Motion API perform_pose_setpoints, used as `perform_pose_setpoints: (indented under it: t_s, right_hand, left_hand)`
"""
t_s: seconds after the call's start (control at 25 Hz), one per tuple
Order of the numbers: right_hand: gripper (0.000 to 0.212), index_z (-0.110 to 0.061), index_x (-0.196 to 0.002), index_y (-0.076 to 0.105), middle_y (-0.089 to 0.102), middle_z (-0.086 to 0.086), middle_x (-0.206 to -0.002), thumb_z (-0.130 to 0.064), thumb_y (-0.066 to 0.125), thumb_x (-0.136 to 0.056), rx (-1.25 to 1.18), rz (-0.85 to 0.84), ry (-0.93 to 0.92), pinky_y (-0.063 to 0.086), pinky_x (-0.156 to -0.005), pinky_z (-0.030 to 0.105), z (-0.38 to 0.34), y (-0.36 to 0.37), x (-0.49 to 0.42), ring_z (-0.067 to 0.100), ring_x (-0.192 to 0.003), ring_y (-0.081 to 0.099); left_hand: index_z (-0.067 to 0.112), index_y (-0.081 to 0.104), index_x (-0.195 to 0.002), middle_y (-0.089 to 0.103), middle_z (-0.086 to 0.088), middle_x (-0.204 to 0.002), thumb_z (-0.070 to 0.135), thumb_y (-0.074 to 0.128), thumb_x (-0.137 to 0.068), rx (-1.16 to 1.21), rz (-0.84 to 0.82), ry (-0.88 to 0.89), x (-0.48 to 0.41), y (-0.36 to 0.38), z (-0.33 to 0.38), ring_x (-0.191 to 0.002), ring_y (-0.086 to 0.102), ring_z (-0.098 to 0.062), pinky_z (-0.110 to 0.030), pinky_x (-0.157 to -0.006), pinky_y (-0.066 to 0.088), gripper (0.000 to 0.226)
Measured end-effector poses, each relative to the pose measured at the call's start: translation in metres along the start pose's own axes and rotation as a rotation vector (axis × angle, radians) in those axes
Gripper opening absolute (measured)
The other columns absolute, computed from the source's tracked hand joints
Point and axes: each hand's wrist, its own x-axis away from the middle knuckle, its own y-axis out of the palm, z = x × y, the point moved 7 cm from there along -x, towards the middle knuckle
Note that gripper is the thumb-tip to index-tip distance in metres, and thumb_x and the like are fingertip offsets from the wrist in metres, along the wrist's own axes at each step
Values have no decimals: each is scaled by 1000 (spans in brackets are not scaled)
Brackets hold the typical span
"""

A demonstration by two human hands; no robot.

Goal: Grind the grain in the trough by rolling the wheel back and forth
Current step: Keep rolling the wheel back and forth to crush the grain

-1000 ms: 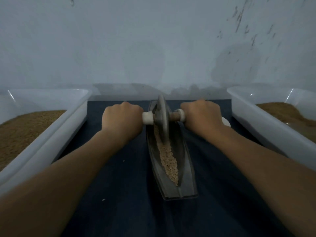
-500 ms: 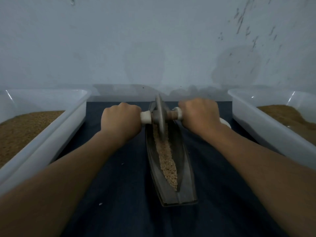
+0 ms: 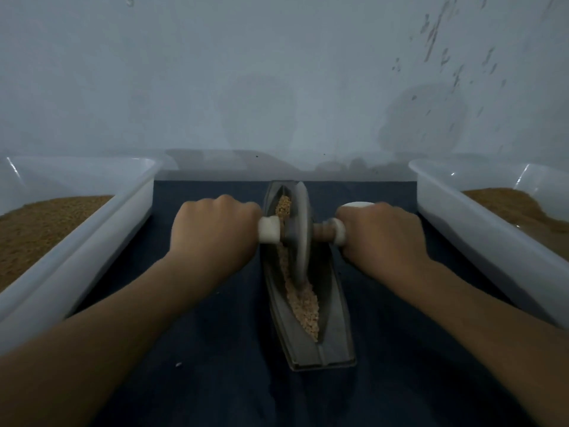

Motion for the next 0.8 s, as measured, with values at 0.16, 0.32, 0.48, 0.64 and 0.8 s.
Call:
perform_pose_setpoints:
  t_s: [0.16, 0.32, 0.48, 0.64, 0.8]
  right_hand:
    - [22, -29, -74, 44, 57, -2, -77, -28, 63, -85, -48, -97, 67, 35, -58, 31, -4, 14, -51, 26, -73, 59]
    - [33, -28, -67, 32, 46, -8, -65, -26, 64, -76, -1, -26, 0, 19, -47, 25, -3, -3, -4, 17, -56, 43]
    - [35, -30, -64, 32, 32, -9, -53, -33, 67, -63, 31, 95, -54, 6, -48, 18, 3, -22, 33, 16, -46, 29]
    - [42, -28, -63, 28, 34, -10, -58, -28, 69, -71, 26, 6, -5, 16, -48, 23, -2, 7, -16, 14, -48, 35]
    - [28, -30, -69, 38, 43, -7, -68, -33, 62, -84, -95, -95, 70, 34, -57, 32, 0, 20, -52, 23, -67, 49]
  left_hand:
    - [25, 58, -88, 42, 3, -68, 30, 58, -88, 87, -88, -111, -39, 17, -9, -60, 43, -22, -33, -57, 35, 5]
    - [26, 41, -74, 30, 6, -57, 29, 68, -77, 16, 63, -14, -1, -6, -1, -44, 22, -14, -26, -46, 16, 27]
    - [24, 31, -66, 30, 5, -47, 26, 80, -54, 46, 122, 96, 26, -24, 3, -38, 16, -13, -19, -48, 9, 50]
    - [25, 43, -71, 32, 5, -56, 27, 65, -77, -20, 1, -29, -14, 11, -1, -43, 20, -15, -26, -46, 15, 24]
    - [23, 58, -86, 39, 4, -65, 28, 59, -88, 39, -97, -96, -46, 18, -7, -57, 41, -20, -32, -54, 33, 5]
